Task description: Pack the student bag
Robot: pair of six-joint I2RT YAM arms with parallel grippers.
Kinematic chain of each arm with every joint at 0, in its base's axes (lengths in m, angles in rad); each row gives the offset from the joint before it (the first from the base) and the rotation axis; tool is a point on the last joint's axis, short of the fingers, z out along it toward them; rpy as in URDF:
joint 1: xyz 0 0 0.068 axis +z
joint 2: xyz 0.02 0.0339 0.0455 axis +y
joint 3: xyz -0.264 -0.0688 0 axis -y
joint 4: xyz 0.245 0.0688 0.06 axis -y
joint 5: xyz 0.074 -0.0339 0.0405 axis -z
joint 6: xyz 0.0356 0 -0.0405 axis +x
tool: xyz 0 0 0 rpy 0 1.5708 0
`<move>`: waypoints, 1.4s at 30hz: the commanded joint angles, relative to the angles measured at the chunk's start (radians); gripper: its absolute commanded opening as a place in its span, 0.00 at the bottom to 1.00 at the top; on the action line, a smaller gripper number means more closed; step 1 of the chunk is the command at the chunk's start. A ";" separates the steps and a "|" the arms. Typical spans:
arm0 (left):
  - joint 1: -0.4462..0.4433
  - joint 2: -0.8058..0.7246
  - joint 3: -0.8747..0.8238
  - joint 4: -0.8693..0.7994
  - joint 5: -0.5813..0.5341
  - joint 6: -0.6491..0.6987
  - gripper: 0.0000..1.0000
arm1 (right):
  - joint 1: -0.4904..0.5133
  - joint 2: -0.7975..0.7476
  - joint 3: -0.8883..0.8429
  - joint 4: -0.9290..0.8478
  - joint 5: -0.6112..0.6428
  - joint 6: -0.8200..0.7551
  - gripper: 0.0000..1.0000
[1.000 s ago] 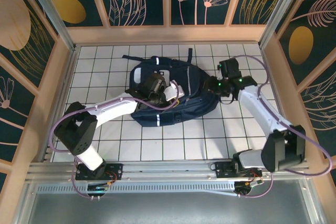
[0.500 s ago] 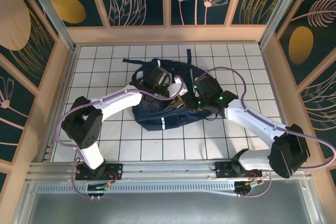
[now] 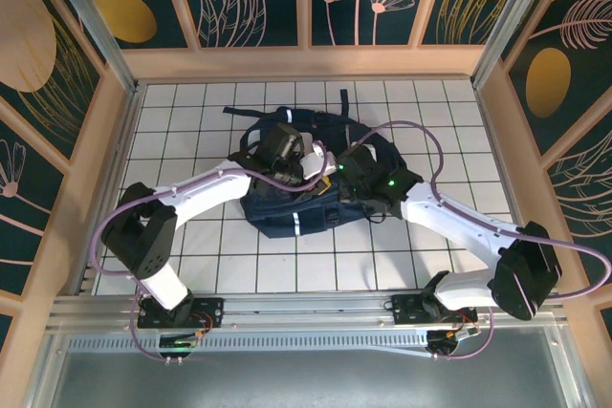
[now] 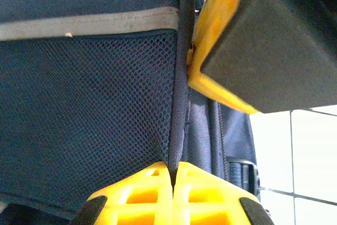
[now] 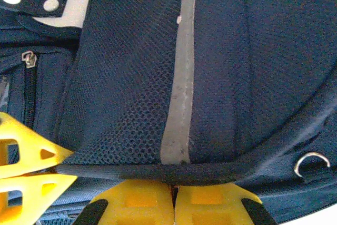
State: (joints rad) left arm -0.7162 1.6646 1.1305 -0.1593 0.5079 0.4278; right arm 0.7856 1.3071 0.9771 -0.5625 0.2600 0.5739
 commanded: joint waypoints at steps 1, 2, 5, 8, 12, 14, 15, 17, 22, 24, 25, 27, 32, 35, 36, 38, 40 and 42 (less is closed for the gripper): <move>0.008 -0.062 -0.056 0.039 -0.056 0.134 0.00 | -0.082 -0.015 0.016 -0.096 0.051 -0.061 0.00; 0.015 -0.059 -0.059 0.040 -0.055 0.152 0.00 | -0.107 -0.022 0.012 -0.093 0.010 -0.090 0.00; 0.025 -0.055 -0.072 0.040 -0.050 0.221 0.00 | -0.184 -0.042 0.012 -0.096 -0.099 -0.174 0.00; 0.024 -0.067 -0.107 0.049 -0.051 0.302 0.00 | -0.232 -0.058 0.036 -0.130 -0.146 -0.270 0.00; 0.032 -0.081 -0.146 0.024 -0.110 0.386 0.00 | -0.358 -0.049 0.049 -0.157 -0.210 -0.423 0.00; 0.051 -0.089 -0.152 0.007 -0.114 0.416 0.00 | -0.395 -0.040 0.052 -0.143 -0.310 -0.501 0.00; 0.061 -0.100 -0.181 0.012 -0.117 0.442 0.00 | -0.402 -0.038 0.050 -0.134 -0.369 -0.536 0.00; 0.086 -0.119 -0.210 0.031 -0.122 0.483 0.00 | -0.400 -0.030 0.051 -0.123 -0.507 -0.591 0.00; 0.158 -0.088 -0.187 0.012 -0.202 0.591 0.00 | -0.264 -0.023 0.037 -0.067 -0.710 -0.635 0.00; 0.191 -0.057 -0.164 0.020 -0.218 0.611 0.00 | -0.198 -0.018 0.024 -0.011 -0.730 -0.604 0.00; 0.209 -0.050 -0.164 0.042 -0.216 0.623 0.00 | -0.178 -0.013 0.019 0.017 -0.739 -0.589 0.00; 0.250 -0.044 -0.176 0.112 -0.153 0.682 0.00 | -0.138 0.003 0.002 0.090 -0.748 -0.541 0.00; 0.282 -0.104 -0.164 0.046 0.089 0.730 0.35 | -0.074 0.088 -0.003 0.234 -0.752 -0.461 0.00; 0.251 -0.185 -0.198 0.029 0.199 0.731 0.45 | -0.059 0.147 0.032 0.259 -0.722 -0.456 0.00; 0.229 -0.208 -0.228 0.047 0.185 0.723 0.47 | -0.059 0.159 0.038 0.271 -0.714 -0.453 0.00; 0.195 -0.222 -0.252 0.040 0.160 0.725 0.48 | -0.060 0.170 0.040 0.291 -0.716 -0.459 0.00; 0.183 -0.217 -0.252 0.019 0.166 0.720 0.47 | -0.060 0.184 0.044 0.293 -0.722 -0.469 0.00; 0.170 -0.209 -0.255 0.025 0.177 0.710 0.46 | -0.060 0.198 0.047 0.291 -0.733 -0.470 0.00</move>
State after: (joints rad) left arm -0.5385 1.4509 0.8936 -0.1154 0.6136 1.1225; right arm 0.7212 1.4853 0.9779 -0.3489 -0.4477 0.1043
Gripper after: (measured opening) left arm 0.466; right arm 0.038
